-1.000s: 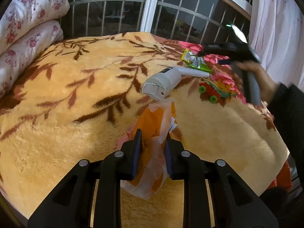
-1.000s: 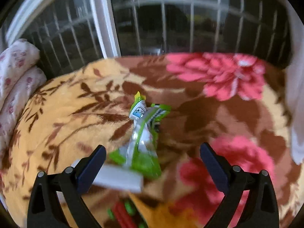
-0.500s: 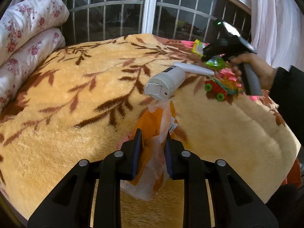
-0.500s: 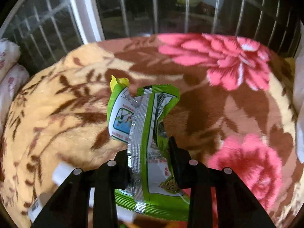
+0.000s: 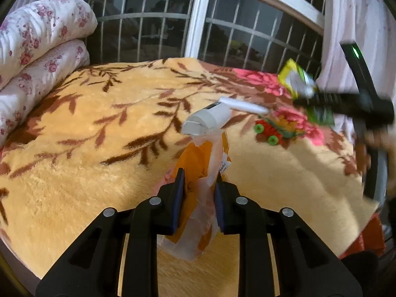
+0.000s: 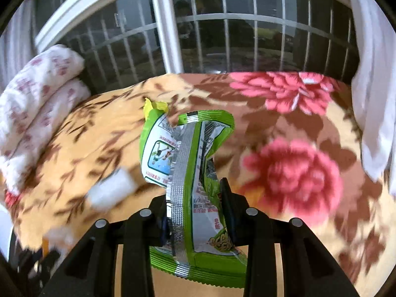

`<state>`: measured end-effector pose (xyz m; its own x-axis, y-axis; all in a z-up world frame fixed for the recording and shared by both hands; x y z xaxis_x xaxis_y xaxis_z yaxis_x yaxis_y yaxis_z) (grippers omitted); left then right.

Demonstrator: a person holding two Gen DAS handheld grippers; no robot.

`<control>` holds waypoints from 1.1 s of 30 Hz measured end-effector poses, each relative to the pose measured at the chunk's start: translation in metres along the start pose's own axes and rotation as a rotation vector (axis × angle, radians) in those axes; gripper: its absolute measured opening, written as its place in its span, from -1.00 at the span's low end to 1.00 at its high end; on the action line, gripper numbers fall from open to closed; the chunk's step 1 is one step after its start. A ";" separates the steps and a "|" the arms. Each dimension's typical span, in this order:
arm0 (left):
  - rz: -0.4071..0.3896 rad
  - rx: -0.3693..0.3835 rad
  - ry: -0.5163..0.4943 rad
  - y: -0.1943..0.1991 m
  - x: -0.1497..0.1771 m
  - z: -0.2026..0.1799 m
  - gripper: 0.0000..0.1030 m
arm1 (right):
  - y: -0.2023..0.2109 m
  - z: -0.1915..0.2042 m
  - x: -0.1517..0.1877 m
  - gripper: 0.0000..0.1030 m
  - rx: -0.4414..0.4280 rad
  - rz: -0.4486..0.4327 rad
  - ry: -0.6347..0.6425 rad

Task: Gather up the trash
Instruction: 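Carry the wrapper and snack bag to the orange bin and release both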

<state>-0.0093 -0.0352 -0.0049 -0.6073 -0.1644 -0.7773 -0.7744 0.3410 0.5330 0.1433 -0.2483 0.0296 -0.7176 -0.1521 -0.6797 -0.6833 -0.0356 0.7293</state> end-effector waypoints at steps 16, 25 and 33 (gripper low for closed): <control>0.001 0.009 -0.089 0.060 0.034 -0.055 -0.58 | 0.121 0.008 0.155 -0.32 -0.052 -0.113 0.006; 0.071 -0.007 -0.166 0.091 0.076 -0.088 -0.58 | 0.174 0.017 0.223 -0.32 -0.084 -0.130 0.070; 0.216 0.033 -0.221 0.096 0.128 -0.097 -0.58 | 0.174 0.017 0.275 -0.32 -0.069 -0.022 0.118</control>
Point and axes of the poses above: each gripper's, at about its wrist camera, not at the fingertips, and y roughly against the way its jaws point, z to its left, x to its underside, the point moved 1 cm from there along -y, roughly the way its jaws point, and after that the axes turned 15 degrees about x, right-handed, at the moved point
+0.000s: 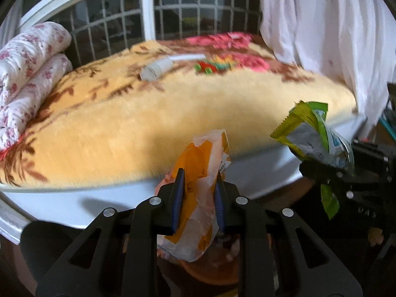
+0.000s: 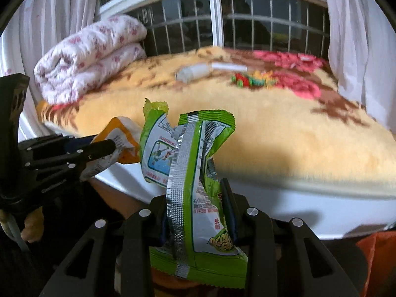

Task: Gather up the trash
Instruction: 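Carry the wrapper and snack bag to the orange bin and release both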

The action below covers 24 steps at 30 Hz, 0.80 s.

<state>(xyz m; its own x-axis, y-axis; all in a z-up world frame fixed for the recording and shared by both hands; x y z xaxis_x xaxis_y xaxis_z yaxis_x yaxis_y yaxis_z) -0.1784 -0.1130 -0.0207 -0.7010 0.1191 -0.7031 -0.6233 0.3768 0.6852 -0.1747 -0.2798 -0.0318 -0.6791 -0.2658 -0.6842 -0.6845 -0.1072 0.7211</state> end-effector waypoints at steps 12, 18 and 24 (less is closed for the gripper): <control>0.245 0.148 0.041 -0.048 0.052 0.012 -0.58 | -0.040 0.024 0.047 -0.32 -0.025 0.205 0.109; 0.318 0.166 0.072 -0.065 0.065 0.019 -0.56 | -0.059 0.028 0.055 -0.30 -0.024 0.271 0.128; 0.397 0.157 0.123 -0.080 0.073 0.031 0.37 | -0.076 0.028 0.062 0.28 0.005 0.309 0.152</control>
Point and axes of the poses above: each gripper's, at about its wrist camera, not at the fingertips, and y roughly against the way its jaws point, z to its left, x to its underside, the point moved 1 cm from there along -y, roughly the way its jaws point, and after that the axes turned 15 degrees about x, right-handed, at the moved point
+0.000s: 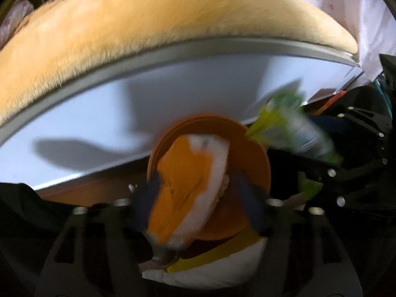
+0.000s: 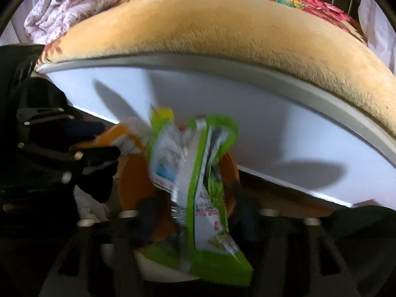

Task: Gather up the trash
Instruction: 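Carry the wrapper and snack bag to the orange bin and release both, then move both open tools back over the bed and grasp the yellow dinosaur with the right tool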

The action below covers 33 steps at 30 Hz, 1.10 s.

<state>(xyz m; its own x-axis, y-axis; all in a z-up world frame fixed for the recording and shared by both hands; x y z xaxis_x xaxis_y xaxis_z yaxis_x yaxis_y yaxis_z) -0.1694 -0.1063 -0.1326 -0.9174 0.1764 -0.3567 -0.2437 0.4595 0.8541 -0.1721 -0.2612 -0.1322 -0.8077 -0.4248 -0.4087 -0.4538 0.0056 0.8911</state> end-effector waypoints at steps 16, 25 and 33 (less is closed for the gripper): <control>-0.152 -0.038 -0.037 0.044 -0.013 -0.008 0.52 | 0.059 -0.050 -0.029 0.31 0.020 -0.167 -0.067; -0.331 -0.095 -0.045 0.092 -0.073 0.005 0.64 | 0.077 -0.113 -0.156 0.50 0.121 -0.355 -0.014; -0.403 -0.125 0.011 0.100 -0.138 0.034 0.67 | -0.010 -0.147 -0.275 0.50 0.317 -0.342 0.219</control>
Point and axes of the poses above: each gripper's, at about its wrist camera, not at the fingertips, and y roughly against the way its jaws point, z to its left, x to its underside, the point moved 1 cm from there along -y, roughly the way its jaws point, and after that the axes turned 15 degrees about x, right-handed, at the moved point
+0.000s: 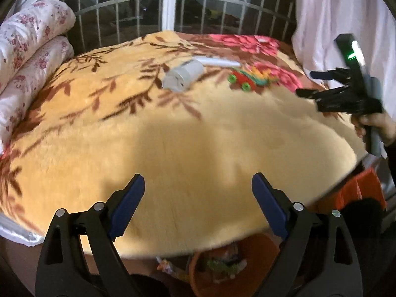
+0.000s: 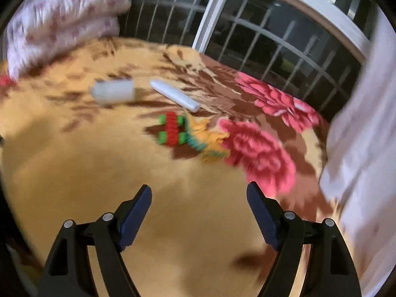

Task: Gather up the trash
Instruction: 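Move both open tools back over the bed and grasp the yellow dinosaur with the right tool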

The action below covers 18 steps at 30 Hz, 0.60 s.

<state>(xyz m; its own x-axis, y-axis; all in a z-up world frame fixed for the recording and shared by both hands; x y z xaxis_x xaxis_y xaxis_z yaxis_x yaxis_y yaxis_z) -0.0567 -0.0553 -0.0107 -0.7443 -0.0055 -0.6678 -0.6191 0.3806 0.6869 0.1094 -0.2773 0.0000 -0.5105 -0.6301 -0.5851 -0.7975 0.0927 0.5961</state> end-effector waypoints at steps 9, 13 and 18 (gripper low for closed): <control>0.018 -0.044 0.026 -0.032 -0.014 0.013 0.68 | -0.090 0.018 -0.033 0.50 -0.034 -0.001 0.228; 0.036 -0.072 0.031 -0.044 -0.015 0.018 0.68 | -0.123 0.024 -0.043 0.49 -0.086 0.022 0.195; 0.023 -0.069 0.050 -0.046 -0.022 0.024 0.68 | -0.127 0.011 -0.043 0.08 -0.216 0.075 0.016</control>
<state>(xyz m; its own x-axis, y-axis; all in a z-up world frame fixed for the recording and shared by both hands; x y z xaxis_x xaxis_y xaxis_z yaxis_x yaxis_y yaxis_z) -0.0058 -0.0508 -0.0343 -0.7692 -0.0446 -0.6374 -0.6161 0.3162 0.7214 0.2287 -0.2541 -0.0565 -0.5595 -0.6397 -0.5270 -0.6691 -0.0265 0.7427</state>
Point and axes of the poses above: each gripper's, at about its wrist camera, not at the fingertips, and y roughly against the way its jaws point, z to its left, x to its underside, the point moved 1 cm from there along -y, roughly the way its jaws point, and after that the axes turned 15 degrees about x, right-handed, at the moved point
